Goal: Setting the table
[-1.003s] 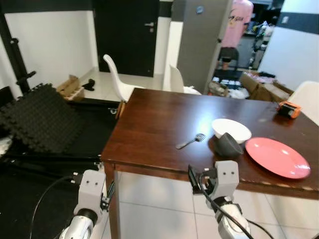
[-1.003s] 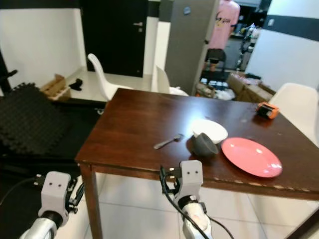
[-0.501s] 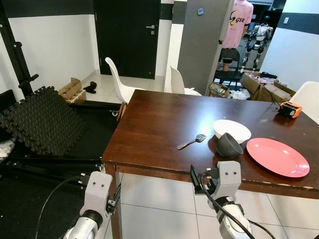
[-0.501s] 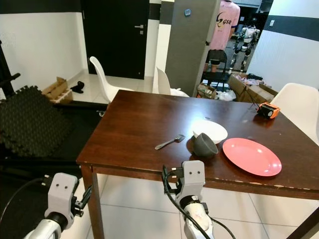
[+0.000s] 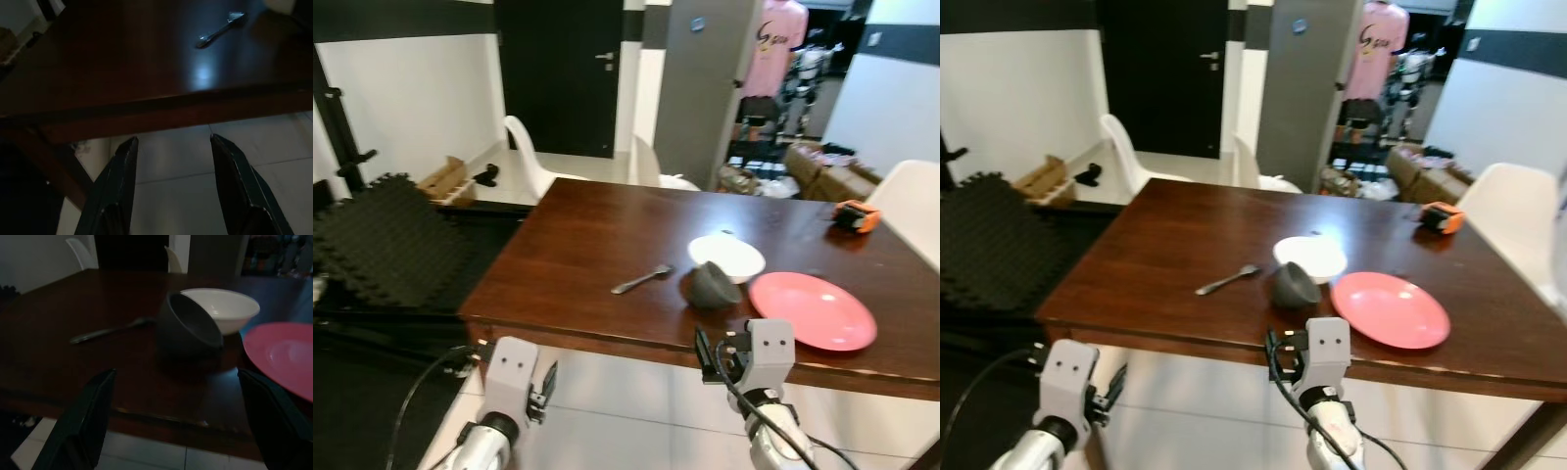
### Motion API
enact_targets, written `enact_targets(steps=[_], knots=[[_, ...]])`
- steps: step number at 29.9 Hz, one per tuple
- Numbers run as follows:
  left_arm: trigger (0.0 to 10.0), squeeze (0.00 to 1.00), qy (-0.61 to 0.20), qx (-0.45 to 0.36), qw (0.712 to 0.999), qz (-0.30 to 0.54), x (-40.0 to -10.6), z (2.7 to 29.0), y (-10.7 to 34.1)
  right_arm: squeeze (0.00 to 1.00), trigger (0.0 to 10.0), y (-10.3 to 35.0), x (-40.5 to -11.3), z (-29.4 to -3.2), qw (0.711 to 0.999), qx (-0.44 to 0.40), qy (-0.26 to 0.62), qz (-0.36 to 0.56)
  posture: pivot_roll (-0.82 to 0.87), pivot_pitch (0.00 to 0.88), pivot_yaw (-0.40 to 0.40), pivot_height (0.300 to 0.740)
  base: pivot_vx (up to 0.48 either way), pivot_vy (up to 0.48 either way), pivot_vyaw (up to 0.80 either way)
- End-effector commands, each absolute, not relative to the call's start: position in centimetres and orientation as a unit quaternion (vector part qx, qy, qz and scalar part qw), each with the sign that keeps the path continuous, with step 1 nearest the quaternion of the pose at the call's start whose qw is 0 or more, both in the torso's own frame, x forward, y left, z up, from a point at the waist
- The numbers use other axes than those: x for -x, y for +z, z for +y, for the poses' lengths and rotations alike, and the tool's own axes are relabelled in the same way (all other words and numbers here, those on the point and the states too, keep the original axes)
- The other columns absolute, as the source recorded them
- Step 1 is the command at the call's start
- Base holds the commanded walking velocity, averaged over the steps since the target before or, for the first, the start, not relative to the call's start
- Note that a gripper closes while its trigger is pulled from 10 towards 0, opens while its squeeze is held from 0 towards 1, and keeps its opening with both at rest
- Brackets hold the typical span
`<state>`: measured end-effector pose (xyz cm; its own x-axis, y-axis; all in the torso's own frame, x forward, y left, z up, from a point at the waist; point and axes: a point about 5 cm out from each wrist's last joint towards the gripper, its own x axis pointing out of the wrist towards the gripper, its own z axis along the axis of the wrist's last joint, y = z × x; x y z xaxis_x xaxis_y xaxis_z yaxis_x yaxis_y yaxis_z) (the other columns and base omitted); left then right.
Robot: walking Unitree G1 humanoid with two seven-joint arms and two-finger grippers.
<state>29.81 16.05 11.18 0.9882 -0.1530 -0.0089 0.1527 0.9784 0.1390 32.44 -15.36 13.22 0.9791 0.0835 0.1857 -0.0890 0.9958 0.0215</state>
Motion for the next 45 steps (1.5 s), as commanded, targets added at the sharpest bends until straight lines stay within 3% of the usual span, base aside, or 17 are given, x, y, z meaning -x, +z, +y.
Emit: enact_targets(steps=[1,11,27,42,45], knots=[[10.0,0.00,-0.077,-0.069,0.995,0.015,-29.5,16.0,10.4,0.00,10.0,12.5,-32.2,-15.4,0.996,-0.016,0.042,-0.079,0.02,0.043,0.021,0.740,0.000,-0.322,0.00],[10.0,0.00,-0.064,-0.066,0.995,0.033,-29.8,16.4,10.0,0.00,10.0,12.4,-32.1,-15.4,0.996,-0.016,0.042,-0.079,0.02,0.039,0.022,0.740,0.000,-0.121,0.00],[10.0,0.00,-0.063,-0.062,0.995,0.037,-29.9,16.6,9.9,0.00,10.0,12.4,-32.1,-15.3,0.996,-0.017,0.042,-0.079,0.02,0.040,0.027,0.740,0.000,0.404,0.00],[10.0,0.00,-0.116,-0.039,0.992,0.029,-29.4,15.0,10.4,0.00,10.0,12.5,-31.9,-15.4,0.996,-0.017,0.041,-0.080,0.02,0.053,0.028,0.740,0.000,0.000,0.00],[10.0,0.00,-0.145,-0.025,0.989,-0.001,-29.3,14.2,12.3,0.00,10.0,14.0,-31.9,-15.4,0.994,-0.019,0.038,-0.105,0.02,0.059,0.026,0.740,0.000,0.000,0.00]])
